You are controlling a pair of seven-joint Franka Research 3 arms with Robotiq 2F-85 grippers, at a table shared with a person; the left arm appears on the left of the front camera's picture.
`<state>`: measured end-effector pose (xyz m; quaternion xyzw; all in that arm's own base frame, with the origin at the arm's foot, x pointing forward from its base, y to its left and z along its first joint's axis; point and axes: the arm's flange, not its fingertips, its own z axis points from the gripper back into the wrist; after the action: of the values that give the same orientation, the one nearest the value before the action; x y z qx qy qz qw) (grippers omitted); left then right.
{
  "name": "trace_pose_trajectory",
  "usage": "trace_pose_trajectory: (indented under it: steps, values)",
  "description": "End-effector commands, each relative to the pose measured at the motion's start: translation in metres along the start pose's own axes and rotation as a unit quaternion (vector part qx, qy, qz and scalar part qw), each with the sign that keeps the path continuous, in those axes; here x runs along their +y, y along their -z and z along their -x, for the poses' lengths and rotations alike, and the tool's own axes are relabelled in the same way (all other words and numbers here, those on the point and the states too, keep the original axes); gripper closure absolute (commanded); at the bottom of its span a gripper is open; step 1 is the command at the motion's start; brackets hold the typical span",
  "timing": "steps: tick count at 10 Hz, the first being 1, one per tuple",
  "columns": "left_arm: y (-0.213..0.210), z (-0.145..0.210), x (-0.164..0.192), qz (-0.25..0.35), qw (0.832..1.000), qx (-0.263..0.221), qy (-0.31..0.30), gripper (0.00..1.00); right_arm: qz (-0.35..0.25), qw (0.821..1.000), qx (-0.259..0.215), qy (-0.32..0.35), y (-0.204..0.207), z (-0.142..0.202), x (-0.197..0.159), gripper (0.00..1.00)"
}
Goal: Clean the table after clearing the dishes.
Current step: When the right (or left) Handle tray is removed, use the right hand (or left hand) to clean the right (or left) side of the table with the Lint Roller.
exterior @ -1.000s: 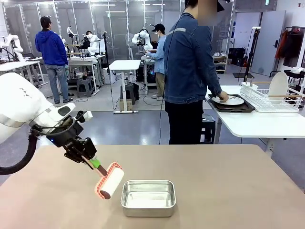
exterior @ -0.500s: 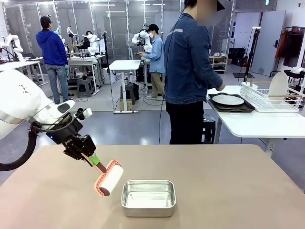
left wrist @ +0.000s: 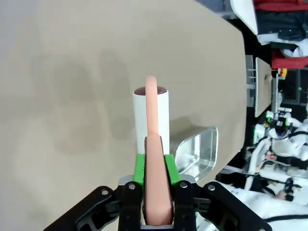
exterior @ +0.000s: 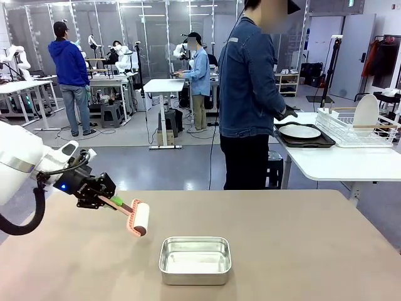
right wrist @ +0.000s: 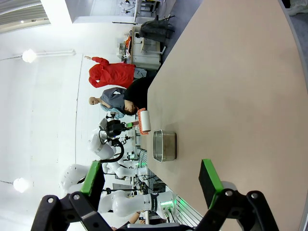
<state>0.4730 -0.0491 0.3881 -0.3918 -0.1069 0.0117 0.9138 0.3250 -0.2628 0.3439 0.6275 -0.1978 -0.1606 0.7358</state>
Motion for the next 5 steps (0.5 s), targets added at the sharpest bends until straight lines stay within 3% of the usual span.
trace_pose_trajectory:
  steps: [1,3,5]
  values:
    - [0.019,-0.018,0.006,0.038,0.999,0.021,-0.021,0.79,-0.006,1.000,-0.001,-0.006,0.000,0.000,0.003,0.00]
    - [0.033,-0.026,0.018,0.074,0.995,0.063,-0.005,0.79,-0.006,1.000,-0.001,-0.006,0.000,0.000,0.003,0.00]
    - [0.047,-0.030,0.032,0.078,0.995,0.066,-0.013,0.79,-0.006,1.000,-0.001,-0.006,0.000,0.000,0.003,0.00]
